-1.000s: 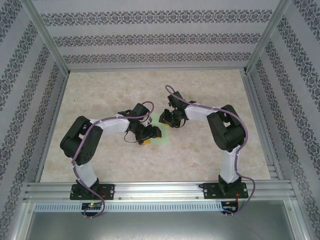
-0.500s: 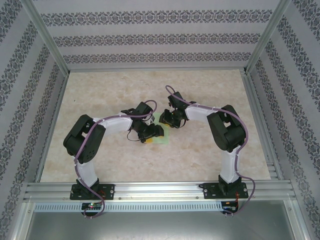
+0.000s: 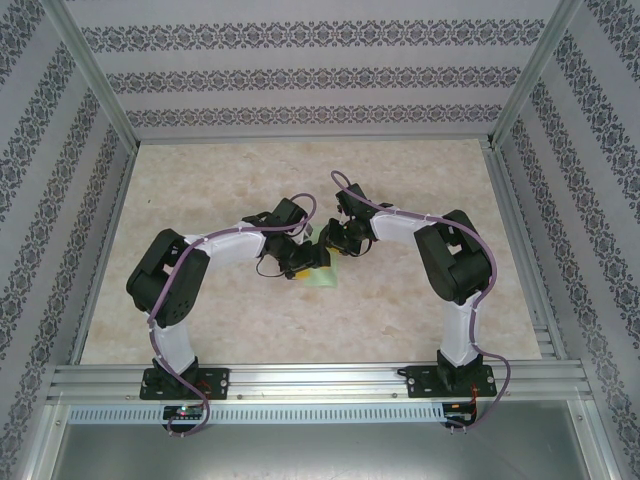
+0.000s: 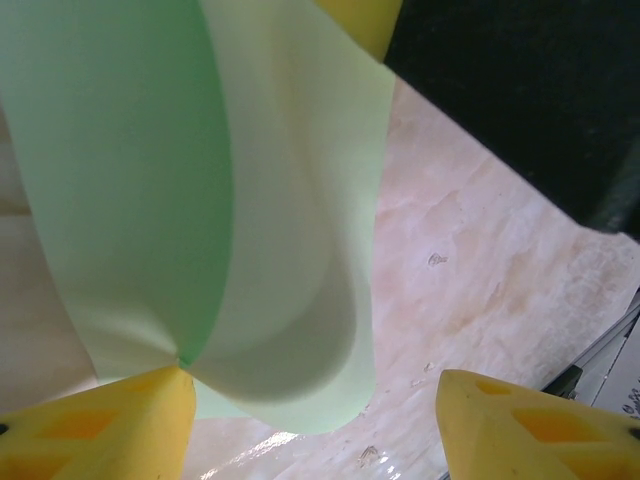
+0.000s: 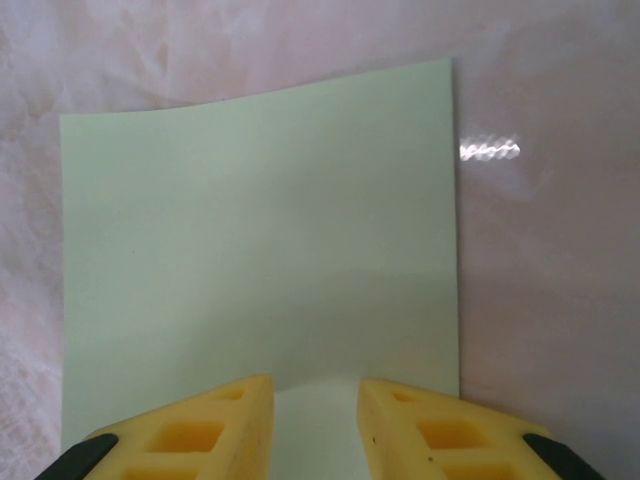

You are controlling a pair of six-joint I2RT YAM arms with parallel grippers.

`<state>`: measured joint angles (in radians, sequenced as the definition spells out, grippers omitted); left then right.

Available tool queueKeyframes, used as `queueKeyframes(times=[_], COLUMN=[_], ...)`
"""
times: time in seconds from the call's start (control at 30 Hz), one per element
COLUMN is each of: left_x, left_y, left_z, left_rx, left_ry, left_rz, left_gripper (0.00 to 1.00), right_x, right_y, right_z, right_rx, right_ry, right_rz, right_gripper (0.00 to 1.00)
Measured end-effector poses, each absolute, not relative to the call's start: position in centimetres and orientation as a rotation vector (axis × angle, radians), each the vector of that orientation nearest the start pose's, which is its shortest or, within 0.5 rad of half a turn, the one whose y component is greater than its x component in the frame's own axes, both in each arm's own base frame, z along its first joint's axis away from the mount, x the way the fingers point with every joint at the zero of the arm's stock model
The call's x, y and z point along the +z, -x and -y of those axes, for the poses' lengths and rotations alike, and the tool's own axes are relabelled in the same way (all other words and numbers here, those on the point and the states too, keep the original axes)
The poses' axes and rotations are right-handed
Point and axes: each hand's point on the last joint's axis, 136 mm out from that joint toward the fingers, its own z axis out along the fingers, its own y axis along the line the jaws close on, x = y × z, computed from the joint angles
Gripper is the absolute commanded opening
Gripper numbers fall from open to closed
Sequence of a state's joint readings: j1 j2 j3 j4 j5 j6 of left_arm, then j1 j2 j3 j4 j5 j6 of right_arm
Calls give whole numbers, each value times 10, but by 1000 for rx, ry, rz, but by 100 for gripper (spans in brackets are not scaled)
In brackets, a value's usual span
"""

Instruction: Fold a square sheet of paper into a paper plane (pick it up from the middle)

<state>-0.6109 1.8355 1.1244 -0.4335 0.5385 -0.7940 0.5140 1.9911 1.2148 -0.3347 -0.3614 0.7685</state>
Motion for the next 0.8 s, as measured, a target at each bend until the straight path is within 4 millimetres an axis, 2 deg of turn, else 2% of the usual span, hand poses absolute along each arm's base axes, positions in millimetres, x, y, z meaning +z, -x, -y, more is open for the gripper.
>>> queueKeyframes(times=[0.27,0.57,0.8], left_x=[57,62,61], left_y=[-288,-307,-304], left_z=[308,300,305], left_rx=[-1064,-1053,-1117], left_ry=[2,-34,-49], left_rz=[-2934,-2869,-2851], left_gripper=[65,66,60], right_x=[15,15,15], right_y=[-361,-361,-361], right_z=[-274,-274,-274], right_rx=[823,823,823], right_ry=[-242,-242,-242], right_rz=[-2866,-2866,-2866], right_gripper=[32,32,32])
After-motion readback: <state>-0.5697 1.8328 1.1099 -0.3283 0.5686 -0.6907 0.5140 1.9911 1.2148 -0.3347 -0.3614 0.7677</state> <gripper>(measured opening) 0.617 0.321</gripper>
